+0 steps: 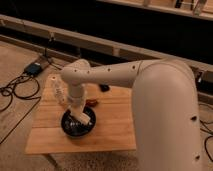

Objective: Place the white sponge in the ceramic bowl

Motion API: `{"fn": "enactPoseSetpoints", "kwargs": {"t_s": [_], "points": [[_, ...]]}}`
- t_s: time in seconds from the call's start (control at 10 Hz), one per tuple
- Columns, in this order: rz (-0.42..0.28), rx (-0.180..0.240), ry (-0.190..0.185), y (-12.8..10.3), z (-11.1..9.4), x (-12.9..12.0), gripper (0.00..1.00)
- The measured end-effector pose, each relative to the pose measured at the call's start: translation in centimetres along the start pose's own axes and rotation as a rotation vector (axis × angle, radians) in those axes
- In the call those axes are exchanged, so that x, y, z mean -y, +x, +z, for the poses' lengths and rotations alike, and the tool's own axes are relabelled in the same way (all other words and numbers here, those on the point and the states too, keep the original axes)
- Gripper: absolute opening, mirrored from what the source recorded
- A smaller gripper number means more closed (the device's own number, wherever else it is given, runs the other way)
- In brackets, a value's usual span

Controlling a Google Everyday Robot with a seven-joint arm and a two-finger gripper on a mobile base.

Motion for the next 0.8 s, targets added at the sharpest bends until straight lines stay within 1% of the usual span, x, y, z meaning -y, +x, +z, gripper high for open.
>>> {"fn": "enactPoseSetpoints", "kwargs": {"t_s": [0.1,0.2,0.4,0.5,0.8], "points": [[0.009,0.002,0.0,-0.04,0.13,0.09,0.53],[0.013,0.002,-0.001,-0.02,0.19,0.12,0.63],[0.017,0.005,-0.002,-0.04,0.27,0.21,0.78],[0.018,0.007,-0.002,-0.05,0.29,0.26,0.8],[0.019,0.013,-0.003,-0.1,0.3,0.32,0.8]]}}
